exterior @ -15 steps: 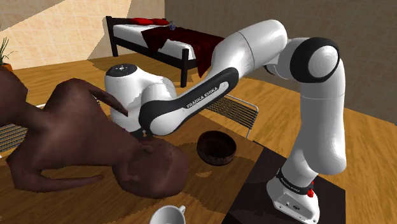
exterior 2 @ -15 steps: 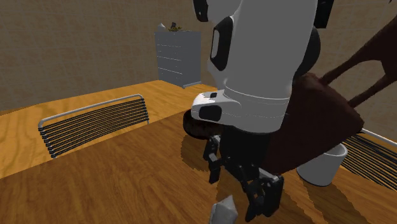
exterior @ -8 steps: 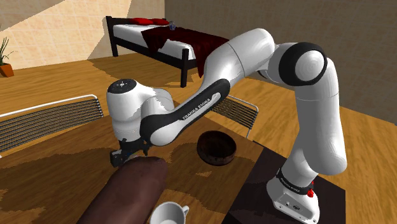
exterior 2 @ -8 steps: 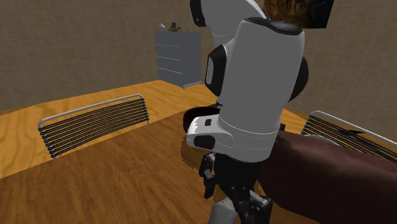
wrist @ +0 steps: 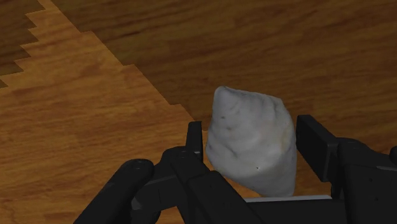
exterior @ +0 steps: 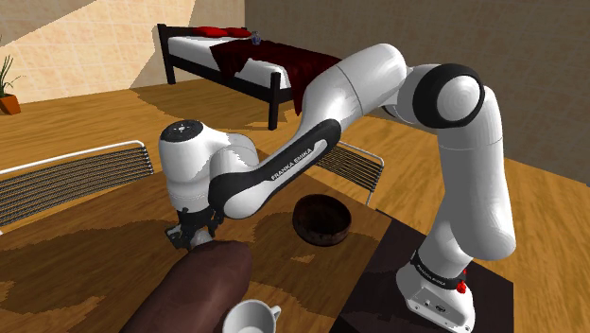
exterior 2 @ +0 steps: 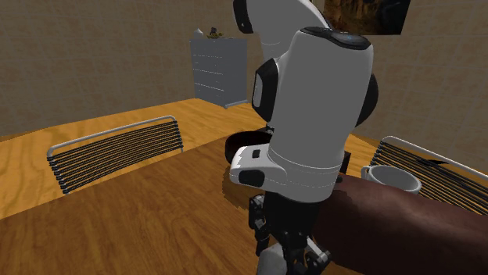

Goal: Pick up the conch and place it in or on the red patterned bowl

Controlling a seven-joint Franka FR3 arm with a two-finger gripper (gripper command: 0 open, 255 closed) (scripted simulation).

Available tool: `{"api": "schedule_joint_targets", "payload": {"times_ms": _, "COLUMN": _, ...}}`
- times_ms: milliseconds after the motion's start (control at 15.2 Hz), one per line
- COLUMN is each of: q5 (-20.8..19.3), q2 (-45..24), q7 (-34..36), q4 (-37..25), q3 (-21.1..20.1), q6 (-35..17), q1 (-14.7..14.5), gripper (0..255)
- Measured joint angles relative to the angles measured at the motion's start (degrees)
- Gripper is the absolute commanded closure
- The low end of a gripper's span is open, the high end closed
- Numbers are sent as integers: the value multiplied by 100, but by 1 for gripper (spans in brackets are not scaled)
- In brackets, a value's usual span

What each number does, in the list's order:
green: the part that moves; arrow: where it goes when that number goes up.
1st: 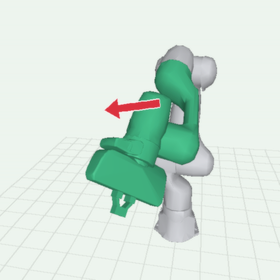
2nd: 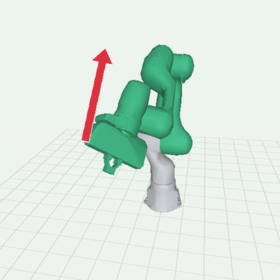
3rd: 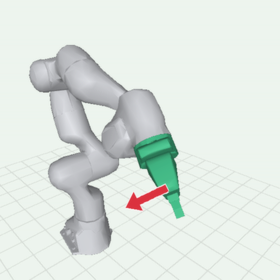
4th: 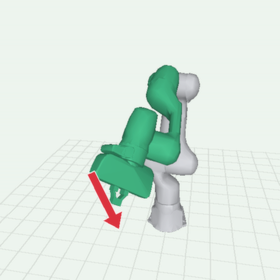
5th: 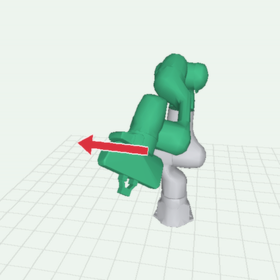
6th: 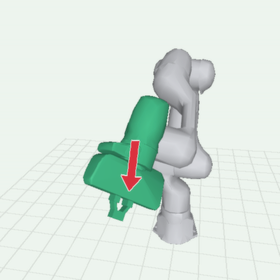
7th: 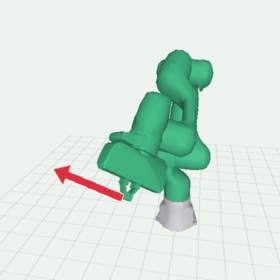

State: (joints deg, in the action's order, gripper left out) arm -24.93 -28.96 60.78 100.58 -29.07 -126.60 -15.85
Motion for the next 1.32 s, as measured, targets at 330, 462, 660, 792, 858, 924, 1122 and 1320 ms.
{"api": "schedule_joint_targets", "payload": {"times_ms": 330, "q5": -1, "q2": 4, "q7": 0, "q4": 0, "q3": -1, "q6": -3, "q1": 0, "gripper": 255}}
{"api": "schedule_joint_targets", "payload": {"times_ms": 462, "q5": -2, "q2": 3, "q7": -2, "q4": 0, "q3": -1, "q6": -5, "q1": 1, "gripper": 255}}
{"api": "schedule_joint_targets", "payload": {"times_ms": 660, "q5": 16, "q2": 30, "q7": -12, "q4": 5, "q3": -11, "q6": 18, "q1": 10, "gripper": 255}}
{"api": "schedule_joint_targets", "payload": {"times_ms": 792, "q5": 59, "q2": 71, "q7": -53, "q4": -58, "q3": -33, "q6": 117, "q1": 21, "gripper": 255}}
{"api": "schedule_joint_targets", "payload": {"times_ms": 858, "q5": 91, "q2": 118, "q7": -74, "q4": -69, "q3": -52, "q6": 170, "q1": 33, "gripper": 255}}
{"api": "schedule_joint_targets", "payload": {"times_ms": 924, "q5": 122, "q2": 154, "q7": -97, "q4": -105, "q3": -70, "q6": 236, "q1": 38, "gripper": 255}}
{"api": "schedule_joint_targets", "payload": {"times_ms": 1122, "q5": 202, "q2": 257, "q7": -162, "q4": -187, "q3": -114, "q6": 403, "q1": 61, "gripper": 255}}
{"api": "schedule_joint_targets", "payload": {"times_ms": 1320, "q5": 284, "q2": 369, "q7": -228, "q4": -251, "q3": -156, "q6": 561, "q1": 92, "gripper": 255}}
